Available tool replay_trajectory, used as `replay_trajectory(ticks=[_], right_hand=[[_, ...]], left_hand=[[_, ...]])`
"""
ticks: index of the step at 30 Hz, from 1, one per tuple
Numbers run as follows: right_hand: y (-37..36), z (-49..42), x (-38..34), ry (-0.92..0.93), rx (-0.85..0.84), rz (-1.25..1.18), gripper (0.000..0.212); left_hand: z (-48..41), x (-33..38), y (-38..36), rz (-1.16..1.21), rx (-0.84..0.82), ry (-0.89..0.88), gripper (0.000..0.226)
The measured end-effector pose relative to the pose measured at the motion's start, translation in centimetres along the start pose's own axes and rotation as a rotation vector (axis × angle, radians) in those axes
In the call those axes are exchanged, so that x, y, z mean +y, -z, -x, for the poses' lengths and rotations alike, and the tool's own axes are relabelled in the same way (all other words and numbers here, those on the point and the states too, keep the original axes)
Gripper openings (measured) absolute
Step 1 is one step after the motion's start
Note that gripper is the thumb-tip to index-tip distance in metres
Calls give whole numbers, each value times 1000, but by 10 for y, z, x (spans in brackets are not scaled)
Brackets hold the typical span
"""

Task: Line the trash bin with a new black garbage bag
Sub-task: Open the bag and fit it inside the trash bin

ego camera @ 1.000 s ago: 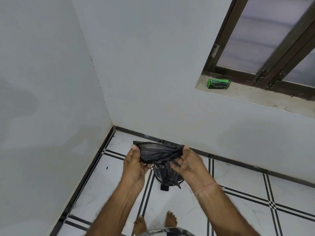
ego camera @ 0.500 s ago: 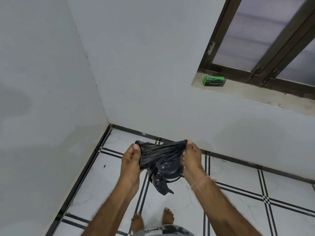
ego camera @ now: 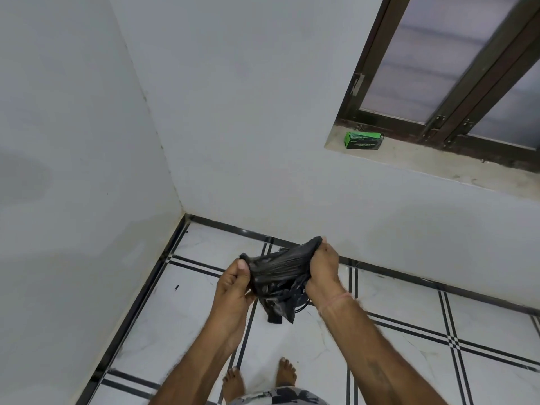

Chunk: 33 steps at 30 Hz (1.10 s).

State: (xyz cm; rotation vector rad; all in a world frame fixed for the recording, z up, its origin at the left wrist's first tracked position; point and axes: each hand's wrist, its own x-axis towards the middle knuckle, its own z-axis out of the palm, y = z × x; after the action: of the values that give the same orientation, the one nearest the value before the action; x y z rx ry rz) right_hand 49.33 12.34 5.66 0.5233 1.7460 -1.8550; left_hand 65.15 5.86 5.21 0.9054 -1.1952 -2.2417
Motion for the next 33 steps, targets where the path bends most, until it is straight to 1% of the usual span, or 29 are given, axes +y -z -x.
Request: replay_trajectory(ticks=[2, 3, 4, 5, 6, 8, 9, 10, 13, 14, 16, 18, 19, 20, 22, 23, 24, 25, 27, 28, 29, 31, 32, 33], right_hand=[[4, -5, 7, 169, 9, 102, 37], [4, -5, 9, 223, -3, 138, 37], [4, -5, 10, 259, -29, 147, 37], [4, -6, 11, 272, -60, 144, 37], [4, -6, 10, 273, -98, 139, 37], [4, -7, 8, 277, -200, 123, 38], [4, -7, 7, 286, -246, 128, 37], [3, -7, 6, 302, -282, 139, 36], [-1, -5, 3, 384, -353, 198, 33], [-3, -5, 2, 410, -370, 220, 32], [-5, -5, 0, 436, -403, 248, 32], [-7, -8, -1, 430, -420, 271, 31], [-7, -10, -1, 443, -397, 300, 31], [-7, -12, -1, 481, -344, 363, 30], [-3, -8, -4, 610, -176, 510, 20], [2, -2, -5, 651, -123, 508, 16], [5, 4, -7, 645, -151, 463, 18], [7, 9, -8, 575, -249, 409, 25], [8, 22, -8, 311, -508, 332, 43], [7, 25, -6, 199, -590, 303, 46], [6, 26, -4, 121, -624, 260, 43], [4, 22, -3, 29, -605, 164, 30], [3, 20, -3, -12, -572, 124, 28], [3, 18, -6, -58, -540, 84, 29]], left_hand=[[-3, 3, 4, 60, 17, -3, 37], [-4, 4, 7, 85, 5, 11, 37], [-4, 5, 8, 112, -10, 39, 39], [-5, 5, 10, 118, -11, 77, 46], [-6, 7, 12, 99, -1, 119, 56], [-13, 15, 17, -17, 42, 175, 76], [-17, 22, 18, -97, 31, 183, 81], [-21, 30, 16, -185, -16, 188, 83], [-29, 50, 1, -505, -255, 182, 72], [-30, 52, -3, -556, -325, 176, 64], [-33, 50, -7, -531, -393, 181, 44], [-35, 44, -9, -441, -362, 182, 28], [-35, 41, -11, -394, -323, 172, 22], [-35, 37, -14, -354, -268, 153, 21], [-35, 30, -20, -299, -126, 99, 27], [-35, 27, -22, -264, -68, 79, 32], [-36, 26, -23, -229, -27, 67, 36], [-37, 25, -23, -201, -4, 67, 39], [-38, 27, -25, -158, 7, 103, 39], [-39, 27, -26, -136, 1, 125, 35], [-40, 27, -29, -119, -14, 142, 31], [-42, 25, -33, -94, -30, 152, 27], [-43, 24, -33, -87, -24, 156, 30], [-45, 22, -34, -69, -8, 161, 39]])
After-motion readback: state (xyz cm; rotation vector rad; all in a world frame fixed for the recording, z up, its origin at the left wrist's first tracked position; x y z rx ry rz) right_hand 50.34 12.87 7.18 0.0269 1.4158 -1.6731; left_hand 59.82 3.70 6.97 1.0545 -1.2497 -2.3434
